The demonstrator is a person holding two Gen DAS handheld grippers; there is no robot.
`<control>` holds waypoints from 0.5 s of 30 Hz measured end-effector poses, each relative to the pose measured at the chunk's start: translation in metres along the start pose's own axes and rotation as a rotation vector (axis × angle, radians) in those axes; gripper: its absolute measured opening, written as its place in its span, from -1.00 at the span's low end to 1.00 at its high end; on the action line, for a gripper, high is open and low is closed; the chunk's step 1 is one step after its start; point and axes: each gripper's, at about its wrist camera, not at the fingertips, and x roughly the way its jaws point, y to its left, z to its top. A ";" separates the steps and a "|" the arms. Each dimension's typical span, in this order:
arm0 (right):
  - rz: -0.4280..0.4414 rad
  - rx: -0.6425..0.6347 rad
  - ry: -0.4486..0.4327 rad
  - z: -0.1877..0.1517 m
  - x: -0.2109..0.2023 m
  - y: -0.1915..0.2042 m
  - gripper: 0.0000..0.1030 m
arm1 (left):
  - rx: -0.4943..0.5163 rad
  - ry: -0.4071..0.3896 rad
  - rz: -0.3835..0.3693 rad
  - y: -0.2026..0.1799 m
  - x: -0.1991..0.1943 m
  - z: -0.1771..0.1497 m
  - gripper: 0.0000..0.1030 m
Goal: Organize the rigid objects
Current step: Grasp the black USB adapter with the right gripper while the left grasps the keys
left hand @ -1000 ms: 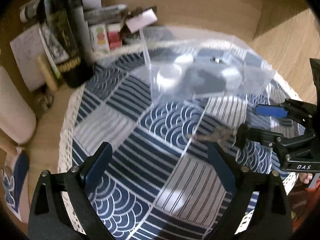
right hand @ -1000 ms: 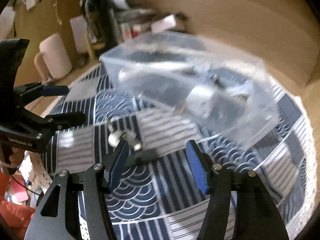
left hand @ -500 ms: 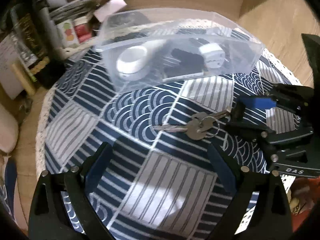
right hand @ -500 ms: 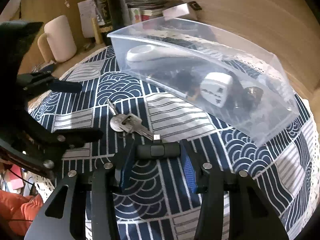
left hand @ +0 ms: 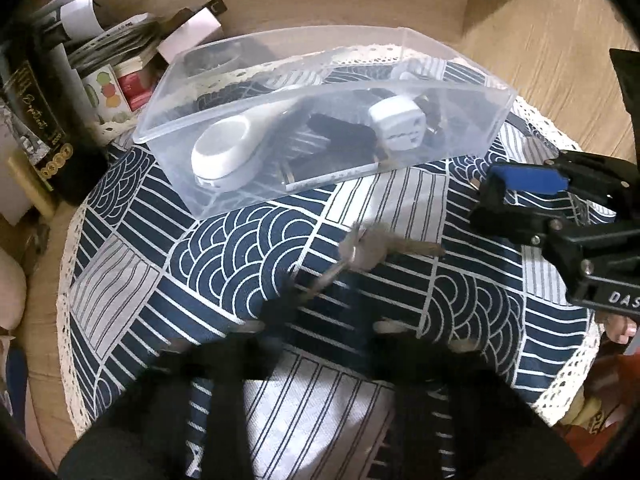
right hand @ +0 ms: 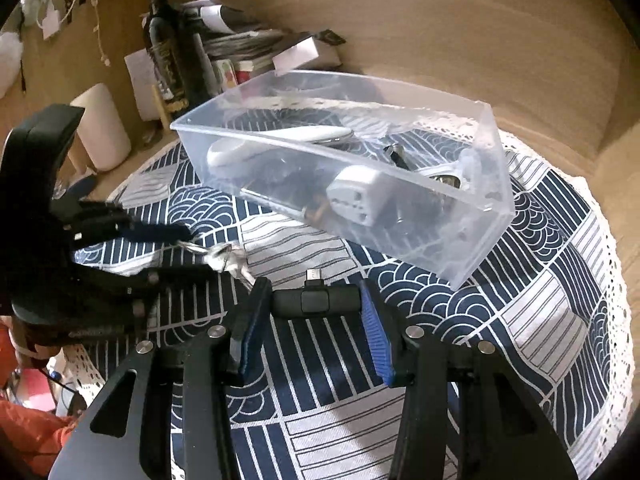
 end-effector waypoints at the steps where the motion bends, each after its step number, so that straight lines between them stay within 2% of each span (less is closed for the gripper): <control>1: 0.001 0.002 -0.003 0.001 0.000 0.001 -0.19 | -0.003 0.002 -0.014 0.000 -0.002 -0.001 -0.86; 4: 0.002 0.003 -0.013 0.004 -0.002 0.003 -0.19 | 0.013 0.004 -0.005 -0.004 -0.004 -0.002 -0.89; 9: -0.004 0.002 -0.035 0.006 -0.010 0.005 -0.19 | 0.047 0.009 -0.045 -0.012 -0.017 -0.003 -0.87; 11: -0.002 0.008 -0.039 0.008 -0.011 0.003 -0.19 | 0.059 0.001 -0.033 -0.015 -0.018 0.001 -0.53; 12: -0.001 0.015 -0.042 0.008 -0.012 0.001 -0.19 | 0.059 -0.002 -0.031 -0.015 -0.018 0.004 -0.23; 13: 0.001 0.018 -0.042 0.008 -0.013 0.001 -0.19 | 0.053 -0.009 -0.030 -0.014 -0.016 0.006 -0.12; 15: 0.001 0.022 -0.043 0.008 -0.013 0.000 -0.19 | 0.051 -0.003 -0.025 -0.014 -0.009 0.012 -0.12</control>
